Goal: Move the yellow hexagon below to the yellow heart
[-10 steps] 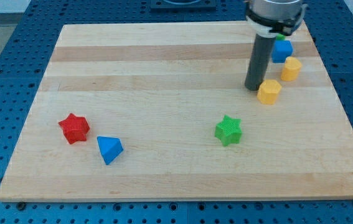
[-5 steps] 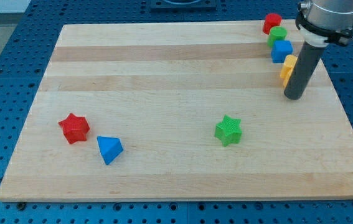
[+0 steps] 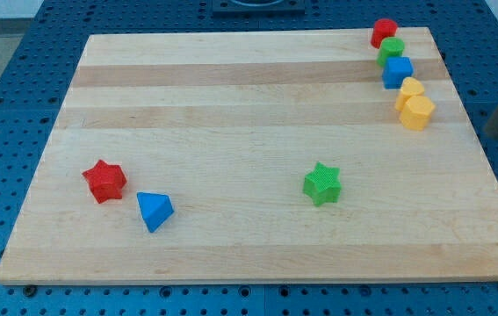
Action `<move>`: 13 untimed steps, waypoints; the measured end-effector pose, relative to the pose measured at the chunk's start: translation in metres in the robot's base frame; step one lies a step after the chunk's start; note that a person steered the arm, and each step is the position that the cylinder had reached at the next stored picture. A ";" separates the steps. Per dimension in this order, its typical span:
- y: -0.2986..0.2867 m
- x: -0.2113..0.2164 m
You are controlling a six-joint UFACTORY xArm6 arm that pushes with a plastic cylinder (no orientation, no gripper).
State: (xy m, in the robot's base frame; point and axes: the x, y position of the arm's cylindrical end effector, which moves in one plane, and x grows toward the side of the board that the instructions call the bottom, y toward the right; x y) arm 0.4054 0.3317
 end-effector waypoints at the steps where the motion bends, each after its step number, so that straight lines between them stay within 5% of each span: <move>1: -0.031 -0.036; 3: -0.093 -0.023; 6: -0.056 0.051; 8: -0.187 0.060; 10: -0.130 0.027; 12: -0.123 0.049; 13: -0.050 0.037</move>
